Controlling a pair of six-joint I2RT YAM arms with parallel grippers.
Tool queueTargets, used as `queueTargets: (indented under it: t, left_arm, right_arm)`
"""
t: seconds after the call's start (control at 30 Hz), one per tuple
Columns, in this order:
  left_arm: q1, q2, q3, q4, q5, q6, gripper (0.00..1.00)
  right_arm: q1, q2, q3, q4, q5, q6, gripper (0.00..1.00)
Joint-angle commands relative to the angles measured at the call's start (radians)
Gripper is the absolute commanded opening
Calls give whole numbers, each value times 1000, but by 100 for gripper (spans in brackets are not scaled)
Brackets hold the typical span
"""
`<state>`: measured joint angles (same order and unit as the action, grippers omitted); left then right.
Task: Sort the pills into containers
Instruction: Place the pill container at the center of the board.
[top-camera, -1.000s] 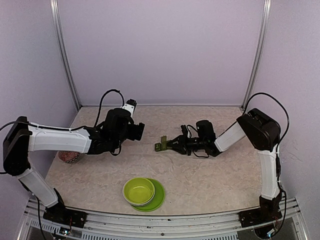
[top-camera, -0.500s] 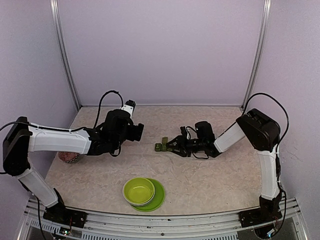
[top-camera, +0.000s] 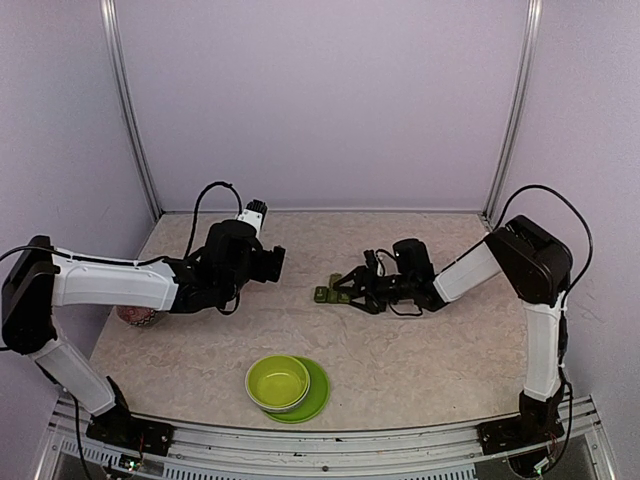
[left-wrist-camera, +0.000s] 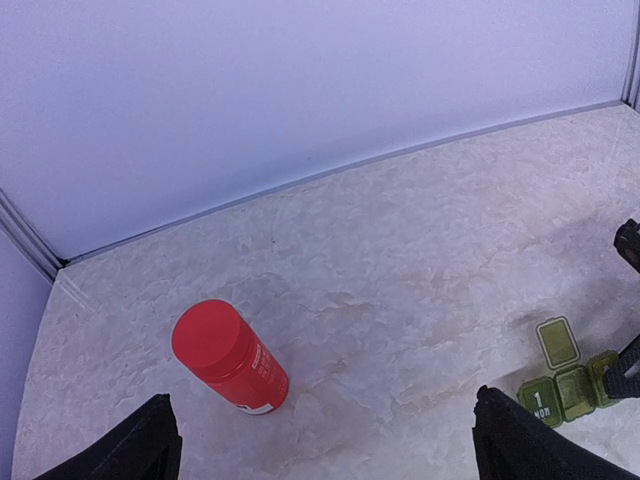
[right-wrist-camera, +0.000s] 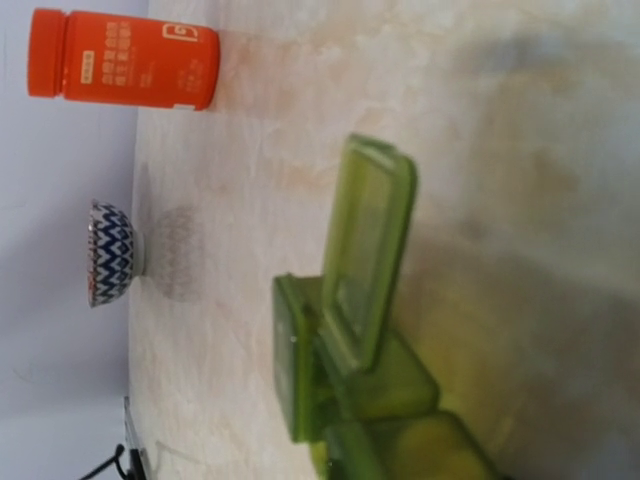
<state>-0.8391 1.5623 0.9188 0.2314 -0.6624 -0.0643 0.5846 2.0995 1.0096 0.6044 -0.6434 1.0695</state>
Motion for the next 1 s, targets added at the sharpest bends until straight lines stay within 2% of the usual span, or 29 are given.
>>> queueTargets:
  t: [0.0, 0.1, 0.13, 0.17, 0.6, 0.97]
  left_arm:
    - [3, -25, -3, 22, 3, -17, 99]
    - [2, -24, -2, 22, 4, -20, 99]
    - [1, -24, -1, 21, 3, -20, 99]
    - [0, -24, -1, 20, 0, -20, 99]
    - [-5, -23, 3, 10, -37, -24, 99]
    - [-8, -16, 7, -3, -63, -33, 99]
  right_arm:
    - [9, -57, -7, -56, 26, -37, 72]
    - [10, -66, -6, -75, 33, -46, 82]
    - [10, -70, -5, -87, 41, -46, 96]
    - [11, -73, -5, -94, 48, -47, 100]
    - [18, -108, 24, -188, 97, -74, 100]
    - [51, -112, 150, -432, 215, -115, 100]
